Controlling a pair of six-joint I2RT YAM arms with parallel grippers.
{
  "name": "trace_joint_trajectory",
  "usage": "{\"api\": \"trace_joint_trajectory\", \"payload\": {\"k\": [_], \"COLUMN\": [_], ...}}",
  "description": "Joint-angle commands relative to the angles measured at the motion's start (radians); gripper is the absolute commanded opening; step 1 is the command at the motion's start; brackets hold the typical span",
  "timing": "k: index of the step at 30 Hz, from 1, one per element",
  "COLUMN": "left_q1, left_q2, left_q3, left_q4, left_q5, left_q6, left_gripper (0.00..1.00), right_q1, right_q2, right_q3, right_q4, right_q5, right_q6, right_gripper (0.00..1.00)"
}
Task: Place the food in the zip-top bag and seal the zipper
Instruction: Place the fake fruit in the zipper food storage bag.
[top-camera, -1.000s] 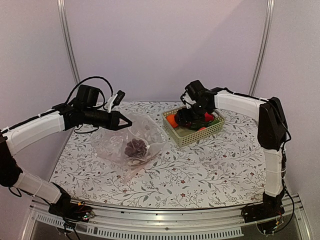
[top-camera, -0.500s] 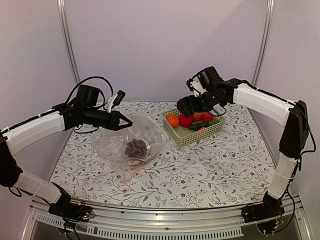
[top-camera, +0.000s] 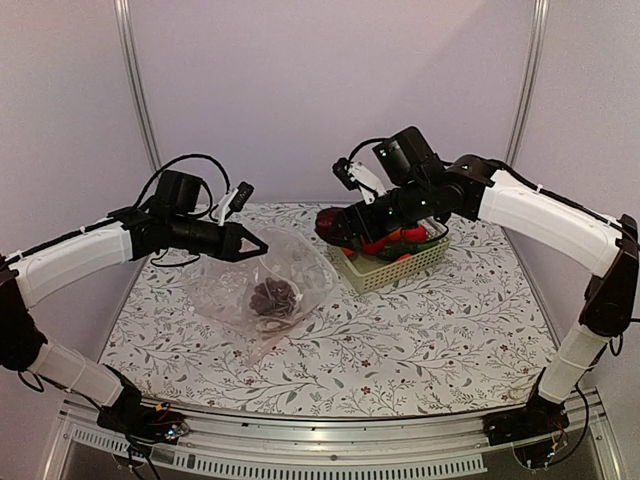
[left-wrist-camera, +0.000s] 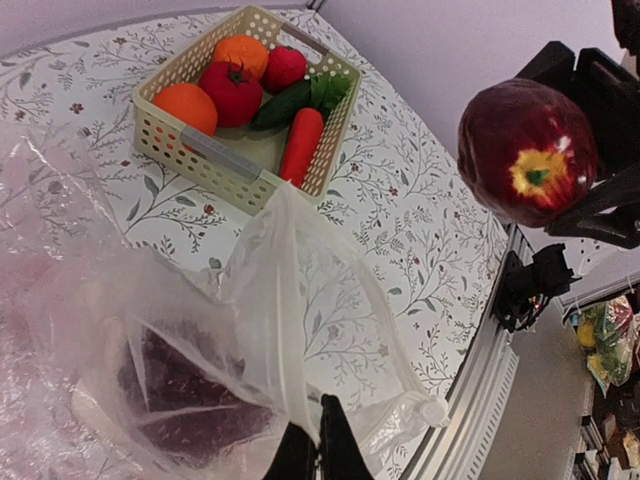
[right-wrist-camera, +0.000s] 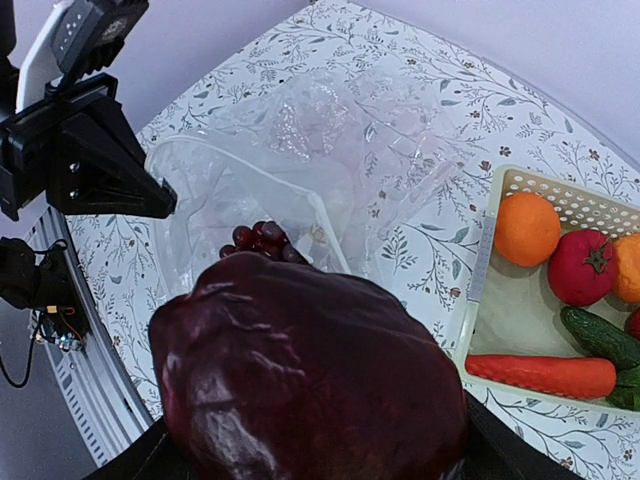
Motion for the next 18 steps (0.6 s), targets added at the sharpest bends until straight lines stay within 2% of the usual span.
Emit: {"api": "trace_joint_trajectory", "payload": {"k": [1, 11, 18], "left_q1": [0.001, -0.015, -0.019], "left_q2": [0.008, 0.010, 0.002], "left_q3": [-0.009, -0.007, -0.007], "left_q4": [0.020, 0.022, 0.020], "left_q5": [0.015, 0.033, 0.035], "left_q6": [0.007, 0.011, 0.016], "left_gripper": [0.00, 0.00, 0.00], "right_q1": [0.027, 0.074, 0.078], "right_q2": [-0.009, 0.100, 0.170], "right_q3": [0.028, 0.031, 0.072], "right_q4": [-0.039, 0.028, 0.029], "right_q5": [-0.048, -0.067, -0.070], "right_q6": [-0.034, 0.055, 0.057], "right_gripper": [0.63, 0.62, 0.61]}}
